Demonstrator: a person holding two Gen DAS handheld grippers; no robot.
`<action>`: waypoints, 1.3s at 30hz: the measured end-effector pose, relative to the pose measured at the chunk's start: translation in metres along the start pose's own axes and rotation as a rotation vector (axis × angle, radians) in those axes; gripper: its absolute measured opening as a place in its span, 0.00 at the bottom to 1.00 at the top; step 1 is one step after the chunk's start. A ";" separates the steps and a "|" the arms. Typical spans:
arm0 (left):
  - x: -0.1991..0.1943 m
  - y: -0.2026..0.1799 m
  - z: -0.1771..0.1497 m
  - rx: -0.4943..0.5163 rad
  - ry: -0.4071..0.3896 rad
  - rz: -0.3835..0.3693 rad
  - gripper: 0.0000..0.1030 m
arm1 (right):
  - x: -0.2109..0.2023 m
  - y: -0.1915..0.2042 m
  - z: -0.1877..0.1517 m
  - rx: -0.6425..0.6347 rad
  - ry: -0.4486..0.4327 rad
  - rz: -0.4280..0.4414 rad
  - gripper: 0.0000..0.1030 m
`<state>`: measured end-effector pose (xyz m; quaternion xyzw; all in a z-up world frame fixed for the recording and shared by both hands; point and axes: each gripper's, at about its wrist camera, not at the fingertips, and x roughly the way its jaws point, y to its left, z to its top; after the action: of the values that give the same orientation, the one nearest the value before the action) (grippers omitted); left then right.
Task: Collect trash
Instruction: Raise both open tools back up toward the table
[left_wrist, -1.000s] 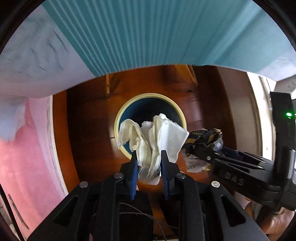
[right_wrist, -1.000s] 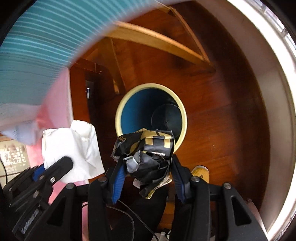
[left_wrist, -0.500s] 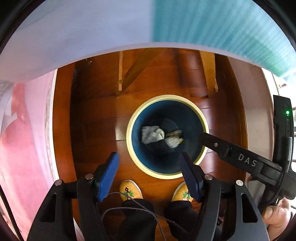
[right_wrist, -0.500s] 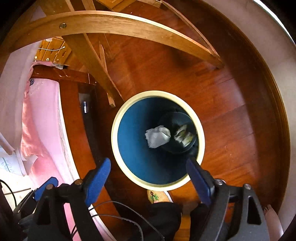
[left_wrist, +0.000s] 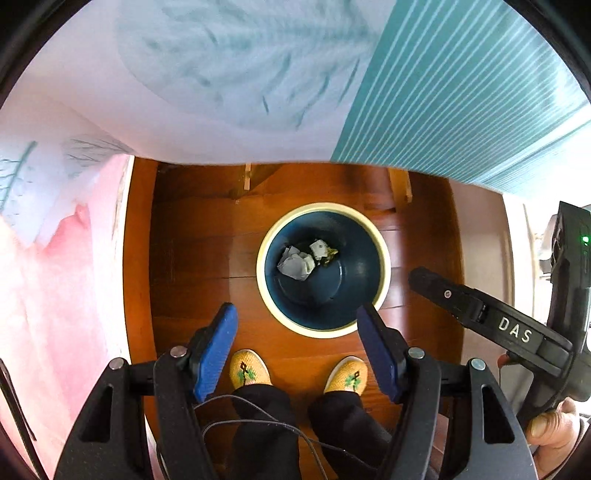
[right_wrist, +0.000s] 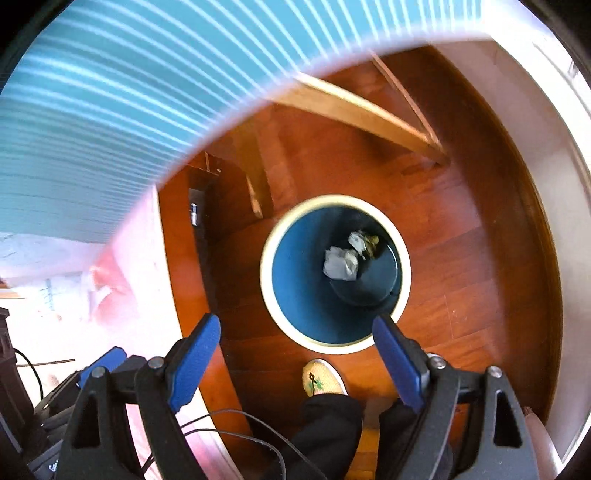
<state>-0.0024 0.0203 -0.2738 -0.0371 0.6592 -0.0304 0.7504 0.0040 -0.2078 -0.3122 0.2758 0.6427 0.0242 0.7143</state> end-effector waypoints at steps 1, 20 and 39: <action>-0.007 -0.001 0.000 -0.001 -0.010 -0.005 0.64 | -0.007 0.004 -0.001 -0.010 -0.010 0.000 0.83; -0.207 -0.007 0.006 -0.069 -0.188 -0.031 0.63 | -0.225 0.090 -0.022 -0.216 -0.180 0.098 0.84; -0.372 -0.026 0.037 -0.109 -0.558 0.040 0.63 | -0.362 0.171 0.004 -0.576 -0.481 0.168 0.84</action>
<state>-0.0134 0.0300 0.1008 -0.0711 0.4283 0.0311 0.9003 -0.0003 -0.2055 0.0886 0.1134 0.3988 0.1968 0.8885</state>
